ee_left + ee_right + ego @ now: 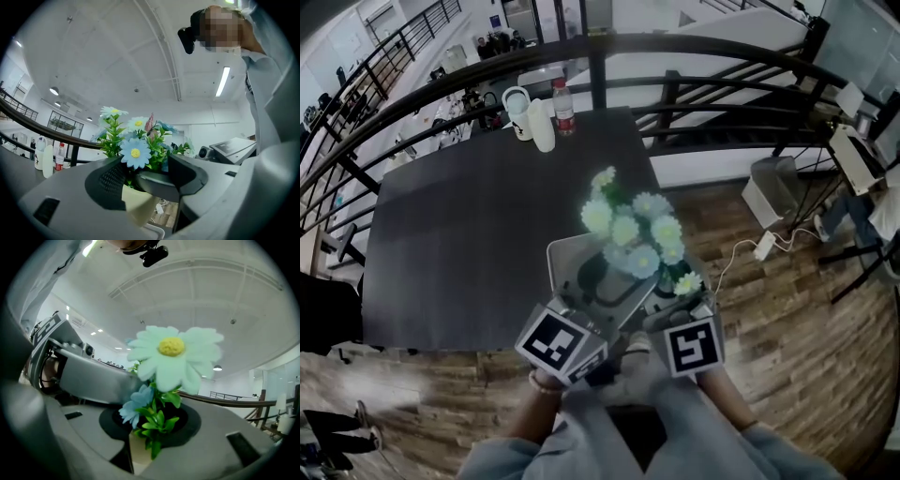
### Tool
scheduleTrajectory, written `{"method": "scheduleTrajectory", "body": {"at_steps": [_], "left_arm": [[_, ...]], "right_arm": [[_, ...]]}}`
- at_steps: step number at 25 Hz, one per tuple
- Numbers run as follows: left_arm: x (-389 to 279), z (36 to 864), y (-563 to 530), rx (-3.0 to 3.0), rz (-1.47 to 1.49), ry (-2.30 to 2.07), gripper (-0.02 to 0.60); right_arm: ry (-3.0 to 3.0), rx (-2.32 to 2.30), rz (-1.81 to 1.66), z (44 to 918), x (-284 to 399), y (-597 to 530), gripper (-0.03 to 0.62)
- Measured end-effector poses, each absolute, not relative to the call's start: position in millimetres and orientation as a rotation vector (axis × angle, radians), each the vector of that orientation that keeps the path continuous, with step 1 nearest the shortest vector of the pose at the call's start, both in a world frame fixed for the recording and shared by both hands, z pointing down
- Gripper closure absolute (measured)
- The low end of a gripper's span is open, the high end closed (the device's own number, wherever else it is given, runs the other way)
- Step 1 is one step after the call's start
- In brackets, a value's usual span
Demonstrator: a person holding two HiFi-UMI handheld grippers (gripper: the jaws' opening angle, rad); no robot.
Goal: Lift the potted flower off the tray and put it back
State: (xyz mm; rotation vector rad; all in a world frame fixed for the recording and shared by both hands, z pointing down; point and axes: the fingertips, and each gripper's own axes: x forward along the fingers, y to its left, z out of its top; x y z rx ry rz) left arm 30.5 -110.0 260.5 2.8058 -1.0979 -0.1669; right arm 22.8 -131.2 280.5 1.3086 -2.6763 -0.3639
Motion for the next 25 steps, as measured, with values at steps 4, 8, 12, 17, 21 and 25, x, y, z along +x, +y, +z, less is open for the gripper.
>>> {"method": "scheduleTrajectory", "body": {"at_steps": [4,8,12,17,21,25], "left_arm": [[33.2,261.3,-109.6,2.816,-0.171,-1.082,0.314],[37.6,264.2,-110.9,2.815,-0.166,-1.067,0.314],[40.5,267.0,-113.0,2.815,-0.16,-1.063,0.314],[38.2,268.5,-116.3,2.804,-0.161,-1.06,0.314],[36.5,276.4,-121.4,2.794,-0.15,-1.061,0.314],[36.1,285.7,-125.2,2.773,-0.134,-1.07,0.314]], "right_arm": [[-2.673,1.317,-0.368,280.1,25.2,-131.0,0.467],[-2.655,1.326,-0.353,284.5,30.3,-132.2,0.467],[-2.649,1.324,-0.356,286.9,33.1,-134.1,0.467],[-2.65,1.321,-0.342,288.7,30.6,-137.3,0.467],[-2.648,1.311,-0.329,296.4,28.7,-142.2,0.467],[-2.648,1.279,-0.314,306.0,27.4,-145.4,0.467]]}}
